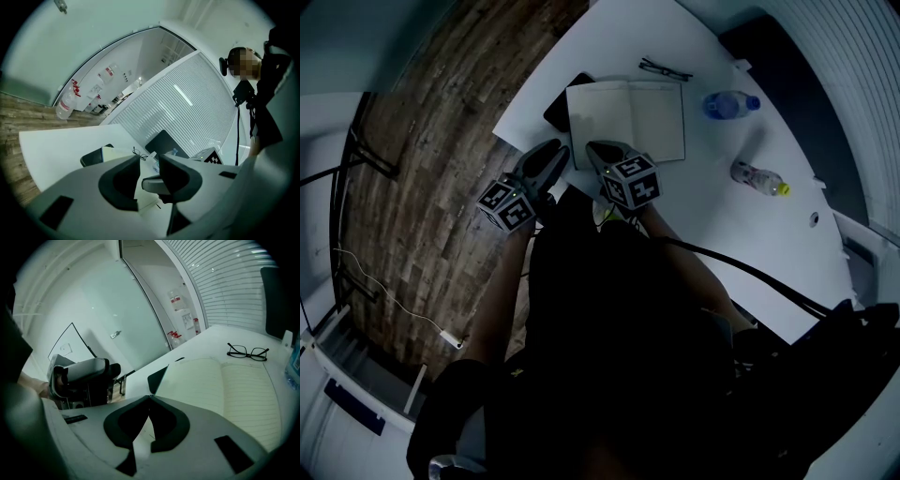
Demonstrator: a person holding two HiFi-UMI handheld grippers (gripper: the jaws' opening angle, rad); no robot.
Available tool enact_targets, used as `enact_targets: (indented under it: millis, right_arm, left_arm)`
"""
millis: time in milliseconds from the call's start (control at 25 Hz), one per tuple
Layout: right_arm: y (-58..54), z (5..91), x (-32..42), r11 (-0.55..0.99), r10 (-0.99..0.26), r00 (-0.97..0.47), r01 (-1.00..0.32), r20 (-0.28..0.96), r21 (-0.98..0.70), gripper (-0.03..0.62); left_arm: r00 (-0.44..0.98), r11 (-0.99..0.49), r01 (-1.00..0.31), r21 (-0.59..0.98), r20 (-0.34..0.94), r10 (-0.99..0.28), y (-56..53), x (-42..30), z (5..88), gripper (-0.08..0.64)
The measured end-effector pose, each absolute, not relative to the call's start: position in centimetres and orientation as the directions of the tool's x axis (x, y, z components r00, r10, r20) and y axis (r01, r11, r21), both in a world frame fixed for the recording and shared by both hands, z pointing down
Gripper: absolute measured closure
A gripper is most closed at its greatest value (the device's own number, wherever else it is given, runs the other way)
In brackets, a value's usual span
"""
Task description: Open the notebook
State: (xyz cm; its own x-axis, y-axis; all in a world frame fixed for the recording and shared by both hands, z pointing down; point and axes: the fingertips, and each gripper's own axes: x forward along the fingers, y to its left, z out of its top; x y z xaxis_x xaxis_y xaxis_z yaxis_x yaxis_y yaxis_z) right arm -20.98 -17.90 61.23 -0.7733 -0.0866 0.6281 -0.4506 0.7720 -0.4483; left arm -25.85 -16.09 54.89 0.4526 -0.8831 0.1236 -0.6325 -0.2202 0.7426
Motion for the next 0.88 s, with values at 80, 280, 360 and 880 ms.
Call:
enact_targets:
  millis: [80, 280, 360, 880]
  right_arm:
    - [-18.0, 60.3, -20.7, 0.786, -0.085, -0.788, -0.429, 0.61, -0.446, 0.569]
    - [-18.1, 57.9, -19.5, 0.813, -0.091, -0.818, -0.39, 0.568, -0.432, 0.569]
    - [-18.0, 56.9, -18.9, 0.818, -0.102, -0.829, -0.385, 0.55, -0.428, 0.569]
    - [-18.4, 49.4, -15.6, 0.867, -0.184, -0.886, -0.35, 0.426, -0.354, 0.569]
  left_arm:
    - [0.458, -0.231, -0.639, 0.734, 0.121, -0.881, -16.3, -25.4, 54.5, 0.422]
    - [0.475, -0.266, -0.66, 0.703, 0.116, -0.872, -16.4, -23.4, 53.5, 0.422]
    - [0.48, -0.278, -0.664, 0.694, 0.111, -0.87, -16.3, -22.4, 53.0, 0.422]
    - [0.512, -0.382, -0.743, 0.549, 0.099, -0.853, -16.1, -17.4, 48.0, 0.433]
